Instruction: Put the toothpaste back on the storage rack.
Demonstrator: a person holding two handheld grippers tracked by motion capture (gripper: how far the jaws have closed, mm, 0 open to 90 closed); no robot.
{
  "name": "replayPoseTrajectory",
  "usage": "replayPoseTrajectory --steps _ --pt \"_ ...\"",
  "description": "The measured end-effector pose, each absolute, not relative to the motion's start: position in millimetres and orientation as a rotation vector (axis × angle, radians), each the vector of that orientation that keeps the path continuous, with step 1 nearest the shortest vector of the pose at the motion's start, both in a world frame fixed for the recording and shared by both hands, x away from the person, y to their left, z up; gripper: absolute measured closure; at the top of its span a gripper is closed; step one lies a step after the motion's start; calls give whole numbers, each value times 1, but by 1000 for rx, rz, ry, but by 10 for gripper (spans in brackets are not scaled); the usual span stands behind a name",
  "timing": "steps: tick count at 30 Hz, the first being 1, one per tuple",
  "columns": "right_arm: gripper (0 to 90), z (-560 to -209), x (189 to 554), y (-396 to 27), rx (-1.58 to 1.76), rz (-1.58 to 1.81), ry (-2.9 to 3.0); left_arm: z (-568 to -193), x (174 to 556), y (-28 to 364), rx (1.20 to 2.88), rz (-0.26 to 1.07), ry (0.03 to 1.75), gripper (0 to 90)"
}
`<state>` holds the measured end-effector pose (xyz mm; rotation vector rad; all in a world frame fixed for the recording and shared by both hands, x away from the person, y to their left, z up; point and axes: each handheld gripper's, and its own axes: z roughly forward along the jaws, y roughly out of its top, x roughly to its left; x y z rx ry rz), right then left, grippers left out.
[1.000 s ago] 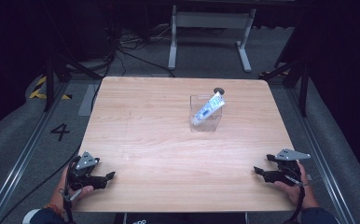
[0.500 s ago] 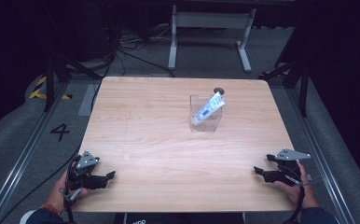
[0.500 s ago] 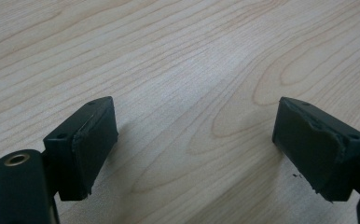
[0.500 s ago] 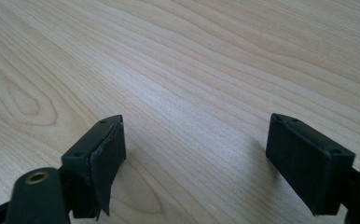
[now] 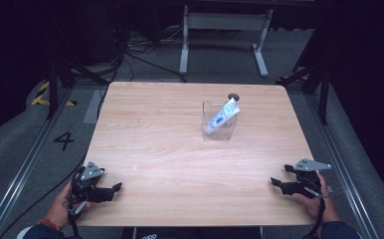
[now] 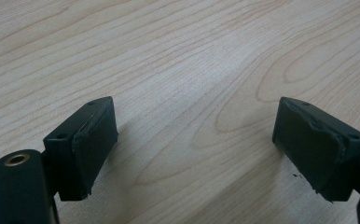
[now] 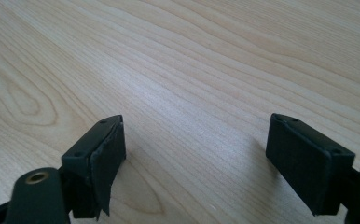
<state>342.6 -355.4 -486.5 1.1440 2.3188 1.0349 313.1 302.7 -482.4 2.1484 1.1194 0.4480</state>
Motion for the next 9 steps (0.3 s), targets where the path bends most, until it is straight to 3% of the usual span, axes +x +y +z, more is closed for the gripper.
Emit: replayPoseTrajectory --steps 9 --pt "202 -486 343 -355 1145 1035 2319 -482 314 302 2164 440 1125 127"
